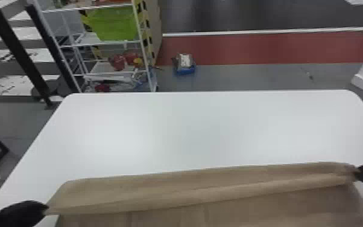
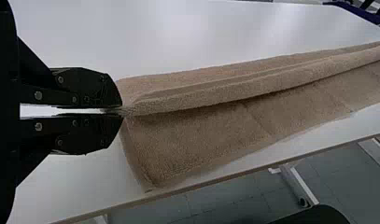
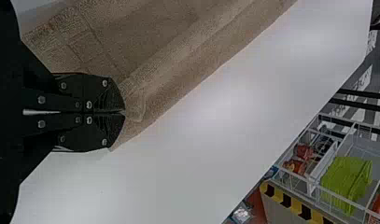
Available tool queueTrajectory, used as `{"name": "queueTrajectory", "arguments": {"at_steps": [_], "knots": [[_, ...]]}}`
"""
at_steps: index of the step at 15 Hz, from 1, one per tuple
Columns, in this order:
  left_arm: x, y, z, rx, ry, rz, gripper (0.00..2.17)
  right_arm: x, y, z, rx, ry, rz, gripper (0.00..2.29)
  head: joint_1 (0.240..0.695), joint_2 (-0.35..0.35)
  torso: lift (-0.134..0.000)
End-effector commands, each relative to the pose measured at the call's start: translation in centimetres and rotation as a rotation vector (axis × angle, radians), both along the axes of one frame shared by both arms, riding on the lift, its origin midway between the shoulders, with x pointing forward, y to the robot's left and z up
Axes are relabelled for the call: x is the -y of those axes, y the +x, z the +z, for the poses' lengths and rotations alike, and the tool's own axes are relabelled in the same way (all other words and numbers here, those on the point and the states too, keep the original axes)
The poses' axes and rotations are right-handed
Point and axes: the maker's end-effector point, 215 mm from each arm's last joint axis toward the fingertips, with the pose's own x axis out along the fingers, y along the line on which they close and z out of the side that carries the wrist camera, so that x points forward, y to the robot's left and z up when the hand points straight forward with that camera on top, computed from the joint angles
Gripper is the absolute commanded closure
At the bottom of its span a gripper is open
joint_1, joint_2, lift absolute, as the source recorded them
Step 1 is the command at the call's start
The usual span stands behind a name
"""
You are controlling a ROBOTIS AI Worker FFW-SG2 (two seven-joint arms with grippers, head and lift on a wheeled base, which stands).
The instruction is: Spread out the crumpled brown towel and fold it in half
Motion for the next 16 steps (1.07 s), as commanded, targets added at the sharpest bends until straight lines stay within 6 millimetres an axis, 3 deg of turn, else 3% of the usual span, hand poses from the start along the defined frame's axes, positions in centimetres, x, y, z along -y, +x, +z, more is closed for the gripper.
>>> {"name": "queueTrajectory", "arguments": {"at_steps": [1,7,12,16], "knots": [[0.8,-0.7,-0.9,-0.016,-0.010,-0.019,1.08,-1.0,-1.1,-1.6,-0.024,-0.004,0.036,1.21,0.695,0.127,-0.134],[1.0,-0.9,-1.5,-0.022,-0.016,-0.028,1.08,-1.3,-1.3,-2.3,-0.036,-0.013,0.045,1.21,0.695,0.141,-0.134],[0.0,-1.3,0.1,0.009,0.015,-0.017,1.08,-0.2,-1.0,0.2,0.004,-0.008,0.017,1.21,0.695,0.135,-0.134],[0.9,-2.1,-1.4,-0.024,0.000,-0.031,1.08,-0.6,-2.0,-2.2,-0.031,-0.026,0.052,1.21,0.695,0.134,-0.134]]}}
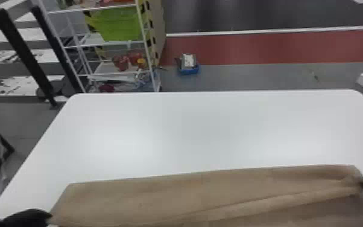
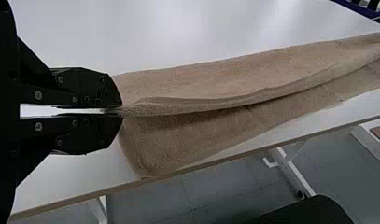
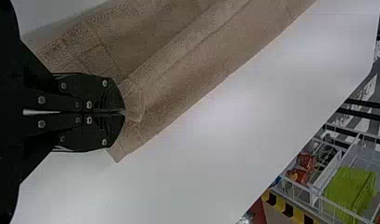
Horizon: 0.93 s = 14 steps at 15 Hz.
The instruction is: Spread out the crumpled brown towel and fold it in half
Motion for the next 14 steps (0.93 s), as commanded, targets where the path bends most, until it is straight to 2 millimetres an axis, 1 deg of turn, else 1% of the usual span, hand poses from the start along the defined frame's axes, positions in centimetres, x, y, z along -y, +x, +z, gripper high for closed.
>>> {"name": "queueTrajectory", "arguments": {"at_steps": [1,3,5,9,14], "knots": [[1.0,-0.2,-1.4,-0.029,-0.017,-0.015,1.08,-0.7,-0.5,-1.6,-0.024,-0.014,0.029,1.21,0.695,0.134,-0.134],[1.2,-0.3,-2.0,-0.040,-0.019,-0.020,1.08,-1.0,-0.2,-1.7,-0.023,-0.019,0.039,1.21,0.695,0.130,-0.134],[1.1,-0.4,-2.1,-0.045,-0.022,-0.017,1.08,-0.9,-0.1,-1.6,-0.020,-0.022,0.039,1.21,0.695,0.129,-0.134],[0.7,-0.4,-2.7,-0.059,-0.015,-0.010,1.08,-1.1,0.0,-2.1,-0.030,-0.023,0.041,1.21,0.695,0.133,-0.134],[0.4,-0.9,-2.2,-0.052,0.014,-0.023,1.08,-1.3,0.2,-2.2,-0.034,-0.023,0.039,1.21,0.695,0.146,-0.134]]}}
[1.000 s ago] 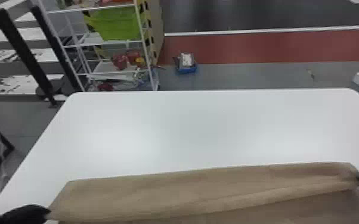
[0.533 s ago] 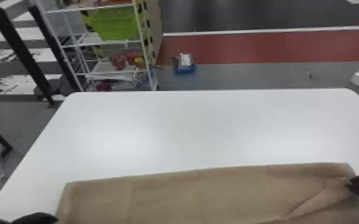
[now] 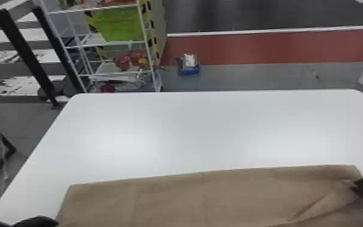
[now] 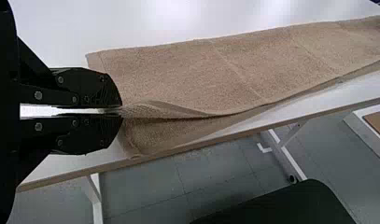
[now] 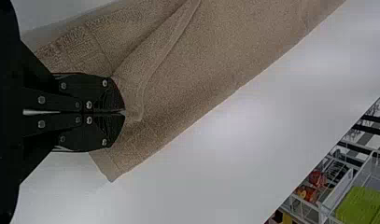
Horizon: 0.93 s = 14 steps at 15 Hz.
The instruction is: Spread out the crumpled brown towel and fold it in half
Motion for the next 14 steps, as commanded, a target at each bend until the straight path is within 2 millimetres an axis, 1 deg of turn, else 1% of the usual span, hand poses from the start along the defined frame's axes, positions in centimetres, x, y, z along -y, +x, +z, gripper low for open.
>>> {"name": "queueTrajectory", "arguments": {"at_steps": [1,4,5,6,7,8,11,14], "knots": [[0.0,-0.5,0.3,0.008,0.013,-0.014,1.08,-0.1,-0.1,-0.2,-0.008,0.001,-0.001,1.21,0.695,0.149,-0.134],[0.2,-1.2,1.1,0.029,0.009,-0.022,1.05,-0.2,-0.1,-0.3,-0.008,-0.003,0.002,1.21,0.695,0.151,-0.134],[0.4,-1.6,1.1,0.030,0.001,-0.030,0.76,-0.3,-0.1,-0.3,-0.009,-0.006,0.003,1.21,0.695,0.151,-0.134],[0.5,-1.9,1.0,0.020,0.000,-0.033,0.34,-0.3,-0.1,-0.4,-0.012,-0.006,0.000,1.21,0.695,0.151,-0.134],[0.4,-2.0,1.1,0.021,-0.002,-0.031,0.13,-0.3,0.0,-0.3,-0.010,-0.007,0.003,1.21,0.695,0.151,-0.134],[0.3,-2.1,1.2,0.014,0.006,-0.034,0.10,-0.2,0.1,-0.2,-0.009,-0.008,0.000,1.21,0.695,0.151,-0.134],[-0.7,-2.3,1.6,0.015,0.023,-0.016,0.09,-0.2,0.1,-0.3,-0.009,-0.013,0.001,1.21,0.695,0.156,-0.134],[-2.2,-1.1,3.2,0.057,0.040,0.014,0.09,0.3,-0.4,-0.5,-0.011,-0.031,0.004,1.21,0.695,0.171,-0.134]]}}
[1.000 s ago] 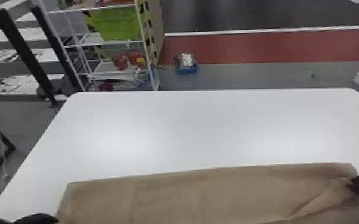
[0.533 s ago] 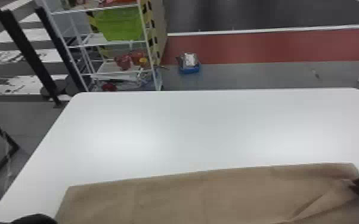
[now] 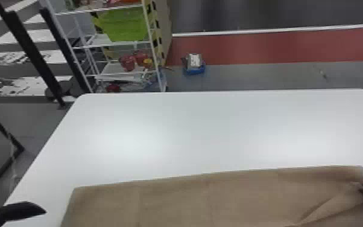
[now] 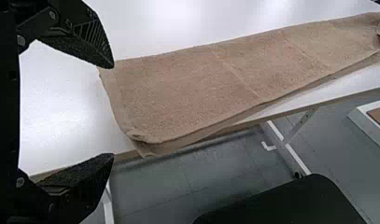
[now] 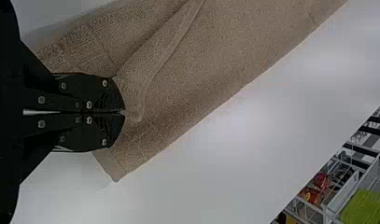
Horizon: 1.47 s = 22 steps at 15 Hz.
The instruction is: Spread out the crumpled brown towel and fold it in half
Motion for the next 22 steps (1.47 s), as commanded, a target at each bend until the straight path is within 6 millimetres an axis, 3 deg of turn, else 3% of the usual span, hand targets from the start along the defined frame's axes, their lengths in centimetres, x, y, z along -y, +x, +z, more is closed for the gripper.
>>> {"name": "queueTrajectory", "arguments": {"at_steps": [1,5,9,12,16,22], "knots": [[-1.0,1.3,1.3,0.039,0.008,0.023,0.09,0.5,-0.7,-0.3,-0.008,-0.013,0.003,1.21,0.695,0.176,-0.134],[-0.7,3.8,2.0,0.078,-0.021,0.033,0.09,1.5,-2.1,-0.6,-0.012,-0.050,0.008,1.21,0.695,0.181,-0.134],[0.5,5.2,2.0,0.089,-0.049,0.021,0.09,3.3,-3.2,1.6,0.049,-0.059,0.011,1.21,0.695,0.143,-0.134],[1.5,5.8,1.8,0.097,-0.067,0.010,0.09,2.9,-3.9,3.7,0.138,-0.060,0.081,1.21,0.695,0.106,-0.134],[1.6,6.1,1.8,0.100,-0.072,0.011,0.09,1.8,-5.6,3.9,0.199,-0.117,0.201,1.21,0.695,0.101,-0.134],[1.6,5.9,1.3,0.094,-0.082,0.017,0.09,2.7,-7.0,2.5,0.183,-0.164,0.232,1.21,0.695,0.110,-0.134]]}}
